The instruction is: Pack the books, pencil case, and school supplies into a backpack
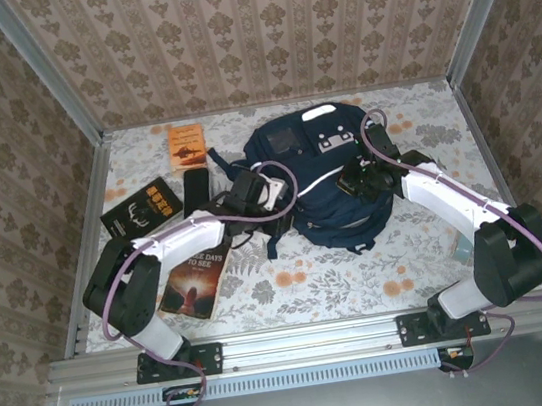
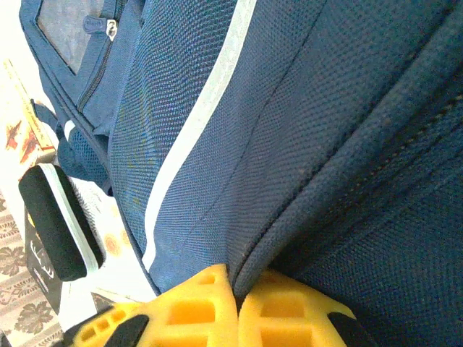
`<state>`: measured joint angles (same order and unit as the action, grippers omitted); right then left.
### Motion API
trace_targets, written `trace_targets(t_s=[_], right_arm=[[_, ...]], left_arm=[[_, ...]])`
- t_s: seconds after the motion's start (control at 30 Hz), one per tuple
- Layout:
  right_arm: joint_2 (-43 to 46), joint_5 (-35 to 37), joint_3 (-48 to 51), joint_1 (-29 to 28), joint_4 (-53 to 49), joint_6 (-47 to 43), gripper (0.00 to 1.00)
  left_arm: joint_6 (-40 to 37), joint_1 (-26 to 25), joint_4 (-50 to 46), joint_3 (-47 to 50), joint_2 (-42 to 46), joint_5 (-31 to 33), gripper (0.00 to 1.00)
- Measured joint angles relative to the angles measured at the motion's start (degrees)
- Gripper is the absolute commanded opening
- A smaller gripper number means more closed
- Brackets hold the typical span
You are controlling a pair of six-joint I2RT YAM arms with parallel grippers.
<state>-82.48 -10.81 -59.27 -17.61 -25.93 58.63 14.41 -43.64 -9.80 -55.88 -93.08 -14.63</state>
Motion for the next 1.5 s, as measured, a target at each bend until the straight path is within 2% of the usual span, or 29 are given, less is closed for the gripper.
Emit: trace_targets(t_s=[0.17, 0.5, 0.6, 0.7, 0.83, 1.2, 1.27, 1.33, 1.5], right_arm=[[0.00, -0.31, -0.02, 0.11, 0.00, -0.02, 0.00], [0.00, -0.33, -0.02, 0.11, 0.07, 0.00, 0.00], [0.00, -0.33, -0.02, 0.15, 0.09, 0.02, 0.00], [0.00, -0.31, -0.02, 0.22, 0.07, -0.02, 0.00], [0.00, 0.13, -0.02, 0.22, 0.00, -0.26, 0.00], [0.04, 3.37, -0.02, 0.20, -1.62, -1.70, 0.00], [0.04, 3.34, -0.02, 0.20, -1.60, -1.70, 0.00], [0.04, 3.32, -0.02, 0.20, -1.57, -1.70, 0.00], [0.04, 3.28, -0.37, 0.20, -1.68, -1.70, 0.00]], left_arm=[[0.37, -3.98, 0.35, -0.02, -0.92, -1.57, 0.42], [0.33, -4.70, -0.13, -3.45, -7.08, -2.01, 0.43], [0.28, -4.81, -0.31, -4.59, -8.37, -2.14, 0.33], [-0.13, -4.81, -0.33, -4.92, -8.98, -2.01, 0.17], [-0.79, -4.83, -0.72, -4.92, -8.94, -1.42, 0.01], [-1.18, -3.43, 0.28, -2.91, -5.27, 1.20, 0.00], [-1.18, -3.10, 1.18, -2.34, -4.74, 0.00, 0.15], [-1.66, -3.34, 2.49, -1.81, -4.44, -1.09, 0.25], [-3.02, -5.77, 3.28, -1.70, -4.33, -1.03, 0.41]])
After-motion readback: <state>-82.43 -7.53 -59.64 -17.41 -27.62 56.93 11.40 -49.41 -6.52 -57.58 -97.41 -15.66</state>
